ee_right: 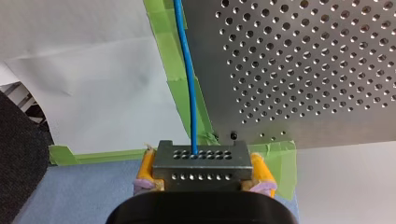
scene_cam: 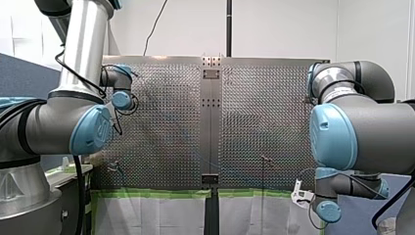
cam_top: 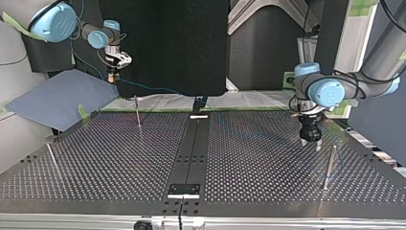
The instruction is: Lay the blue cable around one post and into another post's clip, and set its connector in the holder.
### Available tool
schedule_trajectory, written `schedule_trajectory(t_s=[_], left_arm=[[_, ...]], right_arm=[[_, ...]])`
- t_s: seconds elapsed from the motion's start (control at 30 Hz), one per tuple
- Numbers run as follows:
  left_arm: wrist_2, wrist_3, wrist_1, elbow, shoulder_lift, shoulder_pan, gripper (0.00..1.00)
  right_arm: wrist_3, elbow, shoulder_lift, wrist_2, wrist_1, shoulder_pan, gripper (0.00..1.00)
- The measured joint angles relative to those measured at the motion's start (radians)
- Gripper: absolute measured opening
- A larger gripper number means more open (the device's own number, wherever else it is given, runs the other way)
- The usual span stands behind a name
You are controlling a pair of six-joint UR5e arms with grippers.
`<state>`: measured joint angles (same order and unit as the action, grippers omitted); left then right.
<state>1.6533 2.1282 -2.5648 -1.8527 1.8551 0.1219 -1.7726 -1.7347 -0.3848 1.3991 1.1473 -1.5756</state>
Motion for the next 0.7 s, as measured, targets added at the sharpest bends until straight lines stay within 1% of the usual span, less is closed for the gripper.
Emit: schedule_trajectory(t_s=[0.13, 0.2, 0.27, 0.37, 0.53, 0.7], left_arm=[[-0.027, -0.001, -0.025, 0.0, 0.0, -0.018, 1.0], [-0.033, -0.003, -0.039, 0.0, -0.002, -0.03, 1.0], [-0.031, -0.006, -0.055, -0.002, -0.007, -0.045, 1.0], [-0.015, -0.009, -0.075, -0.015, -0.023, -0.068, 1.0], [0.016, 0.009, -0.059, -0.052, -0.062, -0.108, 1.0], [0.016, 0.036, -0.023, -0.091, -0.101, -0.114, 1.0]], right_arm=[[0.003, 0.001, 0.0, 0.0, -0.002, -0.003, 0.0], [0.004, 0.002, -0.001, 0.0, -0.002, -0.004, 0.0], [0.005, 0.002, -0.001, 0.0, -0.003, -0.005, 0.0], [0.005, 0.003, -0.001, 0.0, -0.004, -0.006, 0.0], [0.005, 0.004, -0.001, -0.001, -0.007, -0.006, 0.0], [0.005, 0.006, -0.001, -0.001, -0.009, -0.009, 0.0]])
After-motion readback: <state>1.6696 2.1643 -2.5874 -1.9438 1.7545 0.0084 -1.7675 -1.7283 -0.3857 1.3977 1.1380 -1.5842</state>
